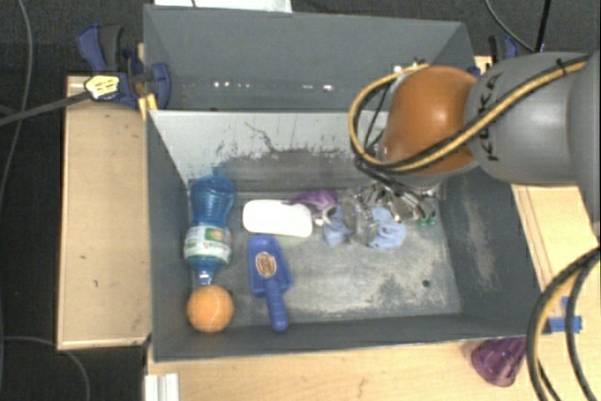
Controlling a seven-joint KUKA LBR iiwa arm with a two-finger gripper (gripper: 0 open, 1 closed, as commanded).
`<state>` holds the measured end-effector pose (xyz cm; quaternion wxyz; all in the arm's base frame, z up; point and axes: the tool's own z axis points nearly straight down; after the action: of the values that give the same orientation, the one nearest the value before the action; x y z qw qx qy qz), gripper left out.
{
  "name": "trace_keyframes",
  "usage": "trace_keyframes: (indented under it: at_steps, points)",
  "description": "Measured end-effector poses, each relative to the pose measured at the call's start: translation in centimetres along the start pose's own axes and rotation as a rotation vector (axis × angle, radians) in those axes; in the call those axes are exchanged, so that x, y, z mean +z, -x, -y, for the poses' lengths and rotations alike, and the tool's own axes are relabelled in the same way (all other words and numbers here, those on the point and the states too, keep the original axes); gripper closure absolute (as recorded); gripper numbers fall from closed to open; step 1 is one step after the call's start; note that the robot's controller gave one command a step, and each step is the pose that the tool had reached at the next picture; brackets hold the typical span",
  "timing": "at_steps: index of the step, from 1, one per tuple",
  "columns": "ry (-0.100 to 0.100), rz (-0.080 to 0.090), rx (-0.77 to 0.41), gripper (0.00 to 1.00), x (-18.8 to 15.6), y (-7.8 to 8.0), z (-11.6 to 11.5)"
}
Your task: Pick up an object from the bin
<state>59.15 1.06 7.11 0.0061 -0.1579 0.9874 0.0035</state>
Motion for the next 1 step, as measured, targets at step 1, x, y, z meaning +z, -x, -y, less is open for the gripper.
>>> trace_keyframes:
  at_steps: [1]
  points:
    - [0.003,-0.009,0.002,0.0,0.16,-0.24,-0.1]
